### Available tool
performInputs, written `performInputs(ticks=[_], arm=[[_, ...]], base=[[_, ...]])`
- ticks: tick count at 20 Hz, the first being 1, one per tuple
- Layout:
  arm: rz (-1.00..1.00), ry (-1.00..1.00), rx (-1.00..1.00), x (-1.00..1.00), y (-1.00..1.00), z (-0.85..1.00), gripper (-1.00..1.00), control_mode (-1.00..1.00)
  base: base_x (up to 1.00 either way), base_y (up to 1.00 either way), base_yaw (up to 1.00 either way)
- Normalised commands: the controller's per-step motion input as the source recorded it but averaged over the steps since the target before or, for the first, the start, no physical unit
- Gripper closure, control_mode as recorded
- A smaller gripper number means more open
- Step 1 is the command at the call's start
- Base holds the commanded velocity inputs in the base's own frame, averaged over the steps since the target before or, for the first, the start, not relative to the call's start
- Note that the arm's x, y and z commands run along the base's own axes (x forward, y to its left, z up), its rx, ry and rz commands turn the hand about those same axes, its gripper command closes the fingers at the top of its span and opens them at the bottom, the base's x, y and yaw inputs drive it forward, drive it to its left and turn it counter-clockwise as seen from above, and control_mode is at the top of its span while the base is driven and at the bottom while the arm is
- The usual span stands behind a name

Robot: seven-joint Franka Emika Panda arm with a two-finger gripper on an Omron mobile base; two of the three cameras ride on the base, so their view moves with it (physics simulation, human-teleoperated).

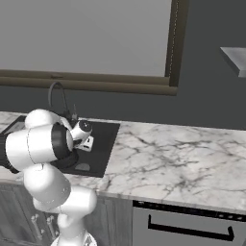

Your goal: Open the cabinet, pick the kettle from the cabinet, and place it in the sink.

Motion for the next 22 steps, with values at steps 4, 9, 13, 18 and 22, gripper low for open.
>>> performInputs(ticks=[4, 9, 13, 18, 22], arm=[[0.0, 0.0, 0.0, 0.13, 0.12, -0.27, 1.0, -1.0], [0.0, 0.0, 0.0, 0.1, 0.1, -0.26, 1.0, -1.0], [0.0, 0.0, 0.0, 0.06, 0.07, -0.23, 1.0, -1.0], [0.0, 0.0, 0.01, 0.05, 0.07, -0.22, 1.0, -1.0], [0.0, 0.0, 0.01, 0.11, 0.07, -0.2, 1.0, -1.0]], base=[[0.0, 0.0, 0.0], [0.0, 0.0, 0.0], [0.0, 0.0, 0.0], [0.0, 0.0, 0.0], [0.0, 0.0, 0.0]])
